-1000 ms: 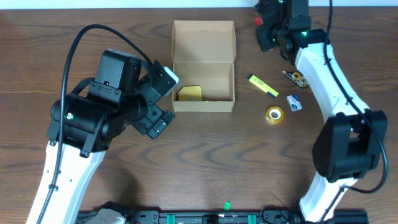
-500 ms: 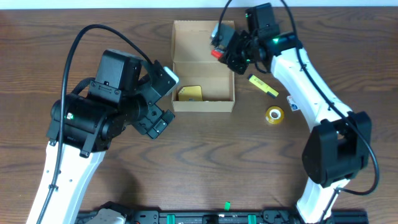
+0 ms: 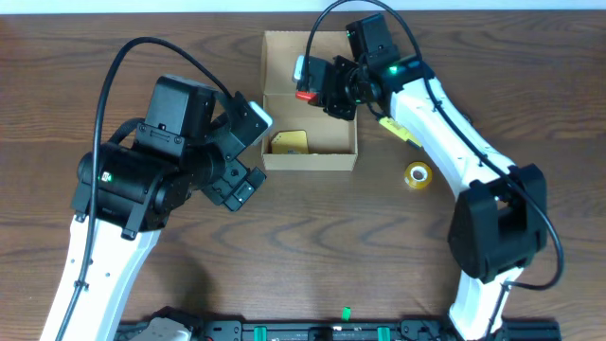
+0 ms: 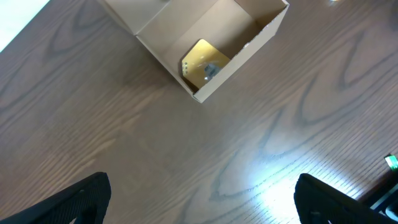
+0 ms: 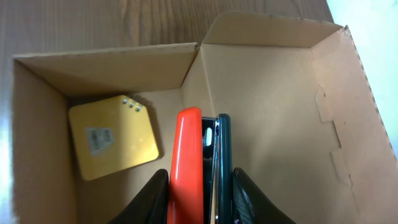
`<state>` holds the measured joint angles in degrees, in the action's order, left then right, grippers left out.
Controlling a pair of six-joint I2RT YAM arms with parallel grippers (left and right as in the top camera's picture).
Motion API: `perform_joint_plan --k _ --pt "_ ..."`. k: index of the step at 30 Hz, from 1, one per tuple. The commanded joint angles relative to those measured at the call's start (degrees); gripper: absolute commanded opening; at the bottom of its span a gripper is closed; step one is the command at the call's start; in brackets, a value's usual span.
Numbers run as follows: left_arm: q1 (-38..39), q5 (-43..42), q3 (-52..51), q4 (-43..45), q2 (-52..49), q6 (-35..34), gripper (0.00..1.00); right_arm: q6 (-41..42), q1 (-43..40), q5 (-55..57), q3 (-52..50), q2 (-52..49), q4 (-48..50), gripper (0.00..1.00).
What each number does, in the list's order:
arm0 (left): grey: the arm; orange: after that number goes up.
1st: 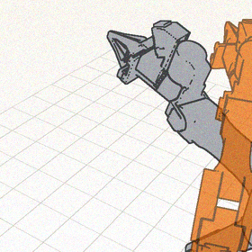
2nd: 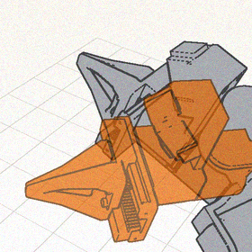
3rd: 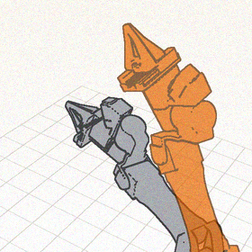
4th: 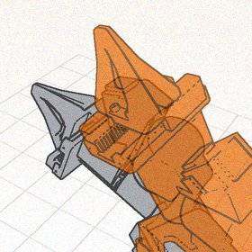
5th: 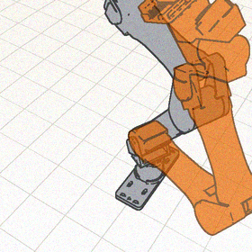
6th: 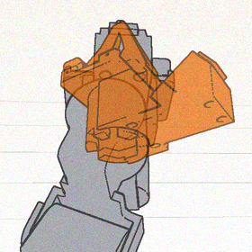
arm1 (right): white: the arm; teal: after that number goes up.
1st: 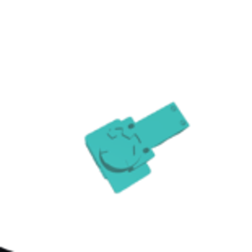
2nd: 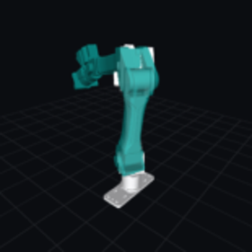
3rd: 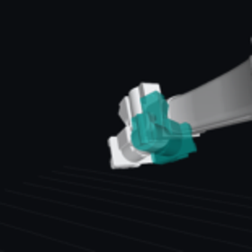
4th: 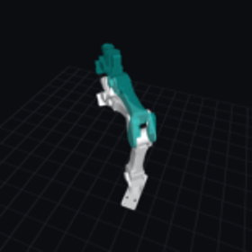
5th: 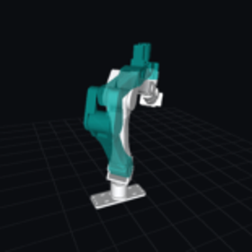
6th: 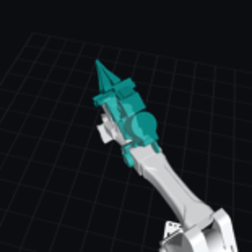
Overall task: Pack container
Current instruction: 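Lift the stapler with the right gripper and carry it over the box, then lower the stapler into the box beside the notepad with the right gripper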
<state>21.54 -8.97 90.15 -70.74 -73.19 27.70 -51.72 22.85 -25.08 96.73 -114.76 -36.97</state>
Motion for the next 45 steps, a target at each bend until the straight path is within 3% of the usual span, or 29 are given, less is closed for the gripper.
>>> perform_joint_plan --k 1,45 --pt "-0.15 0.2 1.73 -0.2 0.13 0.59 0.95 -2.8 1.7 -1.64 0.66 -1.42 0.52 0.01" --pt "-0.13 0.2 1.73 -0.2 0.13 0.59 0.95 -5.79 4.98 -2.36 0.66 -10.4 7.26 0.01"
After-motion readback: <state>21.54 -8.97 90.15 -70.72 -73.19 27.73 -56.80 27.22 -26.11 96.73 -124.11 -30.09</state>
